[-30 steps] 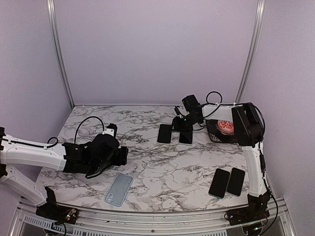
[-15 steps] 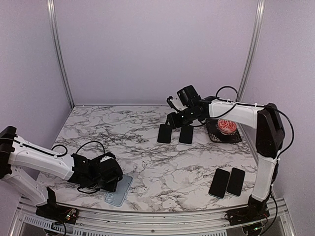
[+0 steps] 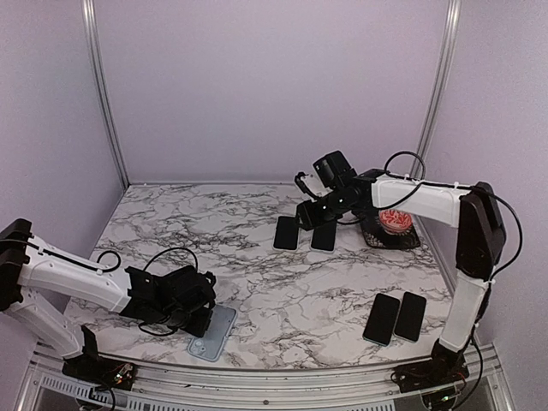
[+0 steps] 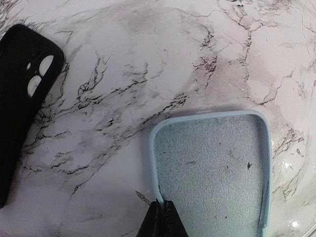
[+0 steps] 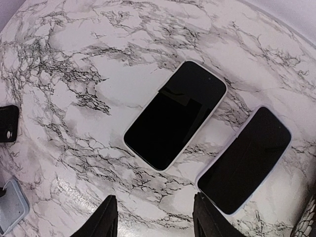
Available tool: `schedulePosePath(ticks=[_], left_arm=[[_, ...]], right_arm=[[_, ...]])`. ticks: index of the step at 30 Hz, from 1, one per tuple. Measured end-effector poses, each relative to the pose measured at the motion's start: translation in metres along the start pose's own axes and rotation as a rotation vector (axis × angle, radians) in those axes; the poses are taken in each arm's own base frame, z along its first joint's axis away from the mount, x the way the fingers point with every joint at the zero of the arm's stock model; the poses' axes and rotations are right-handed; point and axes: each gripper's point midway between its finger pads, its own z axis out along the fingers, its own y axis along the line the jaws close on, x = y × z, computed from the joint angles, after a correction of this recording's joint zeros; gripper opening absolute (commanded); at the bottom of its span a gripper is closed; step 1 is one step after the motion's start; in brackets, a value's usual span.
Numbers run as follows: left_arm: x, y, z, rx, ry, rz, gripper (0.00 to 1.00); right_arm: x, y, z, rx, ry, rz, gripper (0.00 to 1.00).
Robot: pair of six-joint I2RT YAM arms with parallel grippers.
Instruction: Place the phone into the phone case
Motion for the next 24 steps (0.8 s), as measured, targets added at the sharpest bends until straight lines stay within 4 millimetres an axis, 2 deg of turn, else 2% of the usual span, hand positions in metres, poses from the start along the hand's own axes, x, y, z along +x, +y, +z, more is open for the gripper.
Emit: schedulePosePath(ticks=[3, 5, 8, 12, 14, 16, 18, 22, 23, 24], left_arm=[[0.000, -0.002, -0.001, 0.013, 0.006, 0.074, 0.00], [0.000, -0.011, -0.003, 0.046, 0.018, 0.167, 0.00], [-0.002, -0.057, -0.014, 0.147, 0.011, 0.421, 0.00], [-0.039, -0.135, -0.038, 0.233, -0.132, 0.808, 0.00], [-0.055, -0.155, -0.038, 0.219, -0.187, 0.981, 0.00], [-0.065, -0.171, -0.030, 0.196, -0.202, 1.164, 0.00], [-0.067, -0.183, -0.017, 0.190, -0.189, 1.335, 0.00], [-0.070, -0.199, 0.007, 0.203, -0.167, 1.574, 0.00], [-0.071, -0.203, 0.014, 0.203, -0.166, 1.622, 0.09], [-0.072, -0.206, 0.021, 0.203, -0.163, 1.654, 0.22]], right_arm=[[-0.008, 0.002, -0.017, -0.002, -0.030, -0.013, 0.51], [-0.011, 0.004, -0.031, -0.005, -0.050, -0.024, 0.52], [-0.013, 0.005, -0.054, -0.008, -0.078, -0.045, 0.56], [-0.003, -0.001, -0.079, 0.020, -0.081, -0.049, 0.58], [0.003, -0.005, -0.089, 0.031, -0.082, -0.044, 0.58], [0.012, -0.013, -0.096, 0.043, -0.076, -0.031, 0.58], [0.021, -0.025, -0.099, 0.060, -0.065, -0.006, 0.58], [0.044, -0.042, -0.095, 0.087, -0.017, 0.030, 0.58], [0.050, -0.044, -0.093, 0.088, -0.002, 0.034, 0.58], [0.056, -0.044, -0.091, 0.086, 0.015, 0.036, 0.58]])
